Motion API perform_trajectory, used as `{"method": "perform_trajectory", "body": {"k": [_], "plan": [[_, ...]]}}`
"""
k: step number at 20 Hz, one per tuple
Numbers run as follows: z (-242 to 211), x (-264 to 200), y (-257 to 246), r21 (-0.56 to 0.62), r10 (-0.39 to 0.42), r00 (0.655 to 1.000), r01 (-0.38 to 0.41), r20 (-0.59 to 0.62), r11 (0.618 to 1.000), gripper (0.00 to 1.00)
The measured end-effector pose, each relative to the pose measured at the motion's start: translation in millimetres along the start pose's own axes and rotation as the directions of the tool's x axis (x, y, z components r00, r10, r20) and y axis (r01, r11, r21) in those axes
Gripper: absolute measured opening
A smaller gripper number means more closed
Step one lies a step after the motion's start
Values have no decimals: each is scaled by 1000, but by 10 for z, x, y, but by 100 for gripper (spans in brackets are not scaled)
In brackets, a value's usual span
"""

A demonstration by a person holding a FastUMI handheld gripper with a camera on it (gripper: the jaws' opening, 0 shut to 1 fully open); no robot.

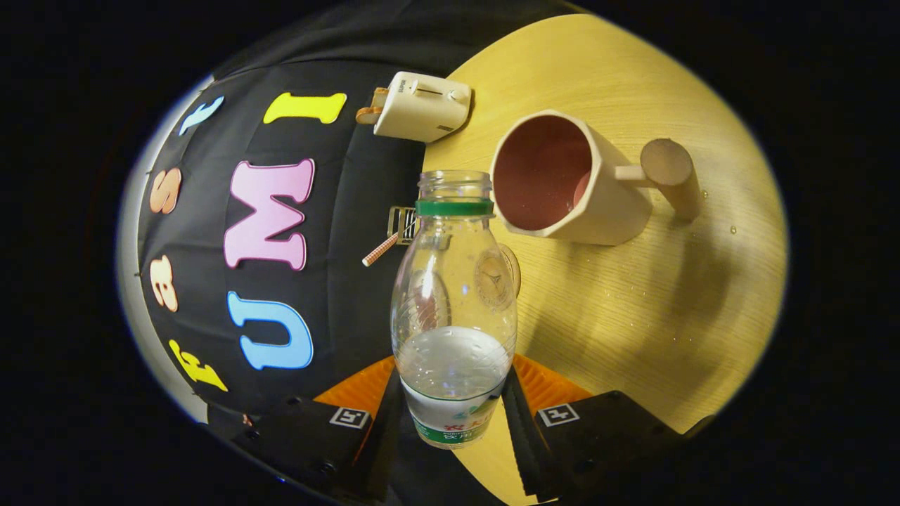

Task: Take the bottle from table, then pour the juice into the cup, finally place the bottle on the coaster

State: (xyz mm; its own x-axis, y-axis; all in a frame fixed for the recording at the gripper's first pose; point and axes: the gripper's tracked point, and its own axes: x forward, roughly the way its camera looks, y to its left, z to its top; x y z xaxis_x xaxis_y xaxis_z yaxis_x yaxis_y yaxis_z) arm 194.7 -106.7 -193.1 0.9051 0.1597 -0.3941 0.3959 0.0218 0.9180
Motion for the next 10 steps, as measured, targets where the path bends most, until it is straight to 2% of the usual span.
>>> {"method": "perform_trajectory", "body": {"k": [10], "plan": [[-59, 126, 54, 154, -23, 999, 27, -30, 988, 72]]}}
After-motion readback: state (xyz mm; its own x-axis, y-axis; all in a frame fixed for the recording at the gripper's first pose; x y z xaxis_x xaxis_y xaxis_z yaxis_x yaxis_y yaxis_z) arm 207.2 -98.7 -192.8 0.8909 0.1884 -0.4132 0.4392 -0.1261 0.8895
